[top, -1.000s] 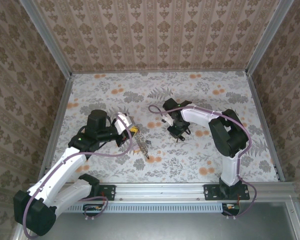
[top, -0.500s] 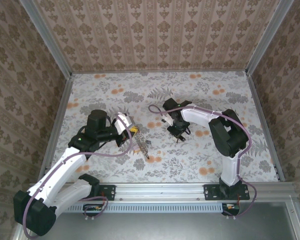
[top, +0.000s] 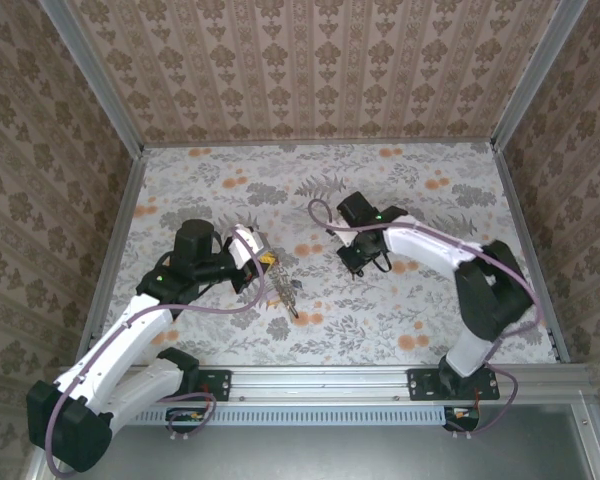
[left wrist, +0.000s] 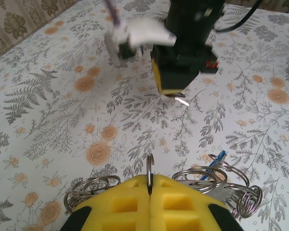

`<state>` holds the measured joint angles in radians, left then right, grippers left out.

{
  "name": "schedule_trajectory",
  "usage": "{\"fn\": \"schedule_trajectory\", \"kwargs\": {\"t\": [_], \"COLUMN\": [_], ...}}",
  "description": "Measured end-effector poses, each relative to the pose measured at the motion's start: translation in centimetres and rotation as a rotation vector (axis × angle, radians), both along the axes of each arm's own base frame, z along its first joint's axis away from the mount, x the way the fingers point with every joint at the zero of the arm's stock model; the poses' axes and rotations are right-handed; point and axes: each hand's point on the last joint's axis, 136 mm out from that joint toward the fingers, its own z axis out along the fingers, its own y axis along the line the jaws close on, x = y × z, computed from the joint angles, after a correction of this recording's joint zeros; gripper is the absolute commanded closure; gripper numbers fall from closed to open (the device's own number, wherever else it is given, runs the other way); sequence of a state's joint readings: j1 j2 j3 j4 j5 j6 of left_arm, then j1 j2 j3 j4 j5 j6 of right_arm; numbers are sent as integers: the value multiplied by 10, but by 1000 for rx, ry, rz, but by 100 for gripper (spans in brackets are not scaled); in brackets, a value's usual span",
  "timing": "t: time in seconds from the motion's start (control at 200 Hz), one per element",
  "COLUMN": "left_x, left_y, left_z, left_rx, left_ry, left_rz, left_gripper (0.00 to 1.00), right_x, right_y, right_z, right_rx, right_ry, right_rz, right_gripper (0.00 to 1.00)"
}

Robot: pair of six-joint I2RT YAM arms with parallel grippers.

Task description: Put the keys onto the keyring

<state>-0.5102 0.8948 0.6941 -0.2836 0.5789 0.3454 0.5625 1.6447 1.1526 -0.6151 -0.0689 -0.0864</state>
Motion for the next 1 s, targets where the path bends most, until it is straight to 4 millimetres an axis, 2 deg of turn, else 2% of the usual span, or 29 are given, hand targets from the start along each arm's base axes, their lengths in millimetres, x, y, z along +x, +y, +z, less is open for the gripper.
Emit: {"fn": "schedule_trajectory", "kwargs": {"t": [0.09, 0.165, 0.335, 0.4, 0.515, 0.755, 1.0], "left_x": [-1, -2, -3, -4, -4, -4, -1], "left_y": [-2, -4, -10, -11, -12, -14, -18], "left_z": [-1, -1, -2, -3, -2, 0, 3], "left_rx": [14, 32, 65, 73, 81, 75, 54], "left_ry": [-19, -37, -77, -89, -108, -123, -119], "left_rz": [-9, -24, -60, -66, -74, -78, -77], "left_gripper": [100, 100, 100, 100, 100, 100, 100], "right_x": [-5, -14, -47, -56, -65, -79, -81], "right_y": [20, 45, 99, 110, 117, 128, 135], "right_z": [36, 63, 99, 110, 129, 136, 138], "right_rx": [130, 235, 405, 456, 521, 567, 585], "right_ry": [-85, -139, -184, -192, -209, -188, -190], "right_rz": [17, 65, 207, 238, 271, 313, 330], "right_gripper": [100, 100, 100, 100, 100, 100, 100]}}
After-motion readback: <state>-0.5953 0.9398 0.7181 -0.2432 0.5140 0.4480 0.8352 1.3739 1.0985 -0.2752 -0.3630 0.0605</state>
